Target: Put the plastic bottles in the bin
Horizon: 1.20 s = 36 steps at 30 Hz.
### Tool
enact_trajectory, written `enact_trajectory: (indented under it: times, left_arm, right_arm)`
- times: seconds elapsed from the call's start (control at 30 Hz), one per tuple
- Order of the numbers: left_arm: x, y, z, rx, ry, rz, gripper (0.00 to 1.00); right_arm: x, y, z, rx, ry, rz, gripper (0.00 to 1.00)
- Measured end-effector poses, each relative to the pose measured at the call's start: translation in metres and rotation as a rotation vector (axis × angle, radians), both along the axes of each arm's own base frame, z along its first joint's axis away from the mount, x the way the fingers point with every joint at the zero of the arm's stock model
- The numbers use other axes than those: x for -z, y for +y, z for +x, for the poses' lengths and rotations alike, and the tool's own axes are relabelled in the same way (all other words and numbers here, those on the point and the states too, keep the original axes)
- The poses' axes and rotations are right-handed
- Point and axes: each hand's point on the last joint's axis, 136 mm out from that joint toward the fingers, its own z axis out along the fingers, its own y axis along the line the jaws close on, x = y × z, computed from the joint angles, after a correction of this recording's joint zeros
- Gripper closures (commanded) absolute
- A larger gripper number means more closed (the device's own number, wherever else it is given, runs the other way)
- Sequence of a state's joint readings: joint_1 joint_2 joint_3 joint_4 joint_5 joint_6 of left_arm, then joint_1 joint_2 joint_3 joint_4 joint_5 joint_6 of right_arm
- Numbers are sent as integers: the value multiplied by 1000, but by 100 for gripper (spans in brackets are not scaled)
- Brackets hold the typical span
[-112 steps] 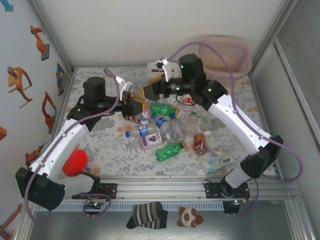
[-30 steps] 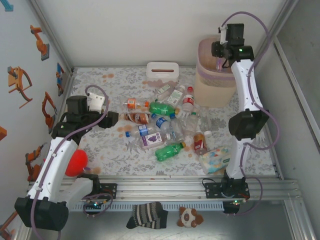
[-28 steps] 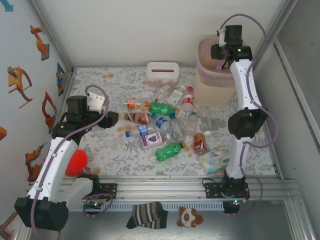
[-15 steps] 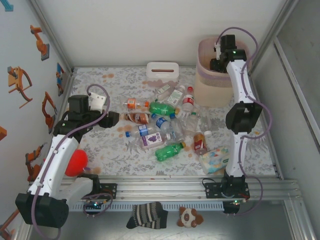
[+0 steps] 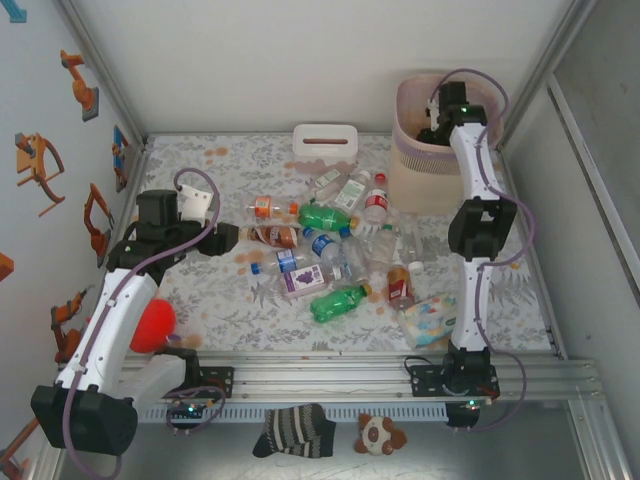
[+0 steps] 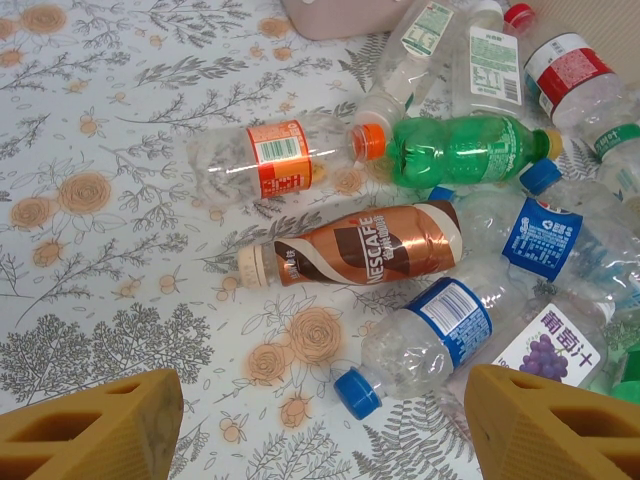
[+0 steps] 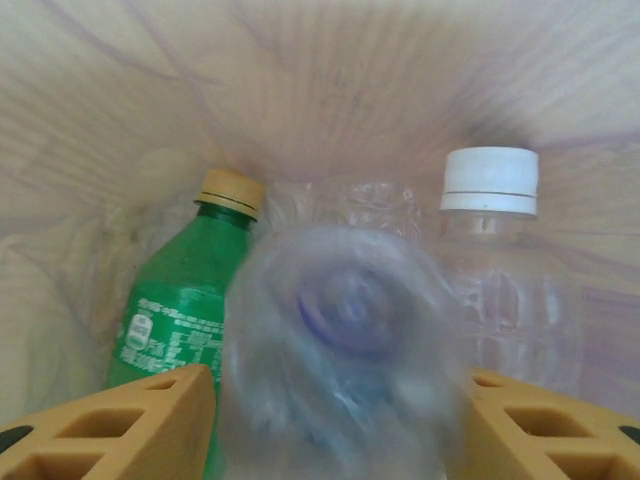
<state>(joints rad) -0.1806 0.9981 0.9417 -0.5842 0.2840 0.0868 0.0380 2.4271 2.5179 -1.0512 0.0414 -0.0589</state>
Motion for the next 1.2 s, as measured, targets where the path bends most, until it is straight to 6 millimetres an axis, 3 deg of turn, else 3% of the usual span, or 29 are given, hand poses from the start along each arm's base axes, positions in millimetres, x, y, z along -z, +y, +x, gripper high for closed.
enact_trajectory:
  times: [0.17,0.33,0.5,0.63,0.97,1.07,1.2]
  left_arm:
    - [0,0,0,0,0,0,26]
    - [0,0,0,0,0,-1,26]
    - [0,0,0,0,0,-1,26]
    - [0,0,0,0,0,-1,26]
    - [0,-1,0,3,1,-3,26]
    - [0,-1,0,4,3,-4,26]
    - [5,-3,1,9,22,-6,26]
  right_arm:
    - [22,-2,1,4,39,2,33]
    - [22,0,1,6,39,8,21]
    - [10,1,-1,2,24,24,17]
    - [-22,4,-4,1,-30,47,16]
    - [-145,13,-33,-15,-253,119,19]
    - [-170,15,-45,-17,-298,139,21]
    - [-189,19,-58,-21,-333,172,24]
